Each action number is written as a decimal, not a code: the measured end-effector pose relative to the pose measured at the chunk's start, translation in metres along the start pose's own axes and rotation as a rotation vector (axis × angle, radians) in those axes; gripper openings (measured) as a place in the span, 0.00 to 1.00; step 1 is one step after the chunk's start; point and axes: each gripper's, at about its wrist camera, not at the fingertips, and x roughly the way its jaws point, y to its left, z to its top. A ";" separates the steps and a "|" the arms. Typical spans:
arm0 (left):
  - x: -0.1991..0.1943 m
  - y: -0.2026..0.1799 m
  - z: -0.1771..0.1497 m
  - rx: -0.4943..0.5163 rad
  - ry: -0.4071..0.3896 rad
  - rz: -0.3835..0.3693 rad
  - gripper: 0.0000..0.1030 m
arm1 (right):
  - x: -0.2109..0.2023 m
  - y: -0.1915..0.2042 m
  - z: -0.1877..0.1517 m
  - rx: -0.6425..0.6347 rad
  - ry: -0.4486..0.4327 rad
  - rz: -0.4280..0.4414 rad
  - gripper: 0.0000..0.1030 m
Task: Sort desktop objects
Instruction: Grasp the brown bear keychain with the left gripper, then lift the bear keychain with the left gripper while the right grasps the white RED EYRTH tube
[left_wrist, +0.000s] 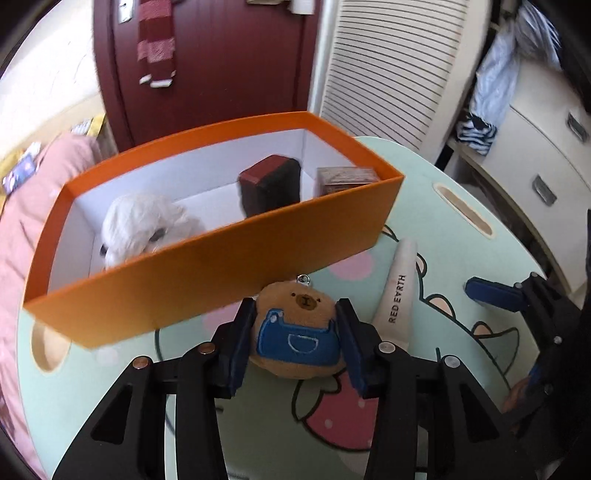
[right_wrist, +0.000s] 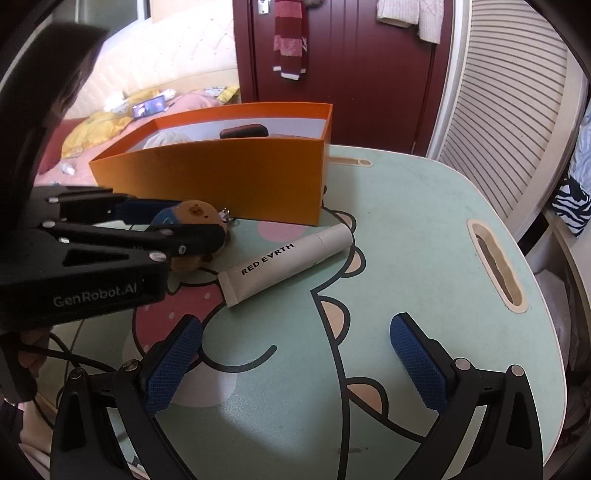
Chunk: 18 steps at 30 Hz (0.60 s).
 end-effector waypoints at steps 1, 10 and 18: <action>-0.004 0.003 -0.003 -0.012 -0.003 0.009 0.44 | 0.000 0.000 0.000 0.000 0.000 -0.001 0.99; -0.047 0.057 -0.048 -0.210 -0.011 0.152 0.44 | 0.000 0.002 0.000 0.007 0.004 -0.008 0.99; -0.051 0.072 -0.069 -0.297 -0.062 0.193 0.46 | 0.001 0.004 0.005 0.011 0.034 -0.016 0.99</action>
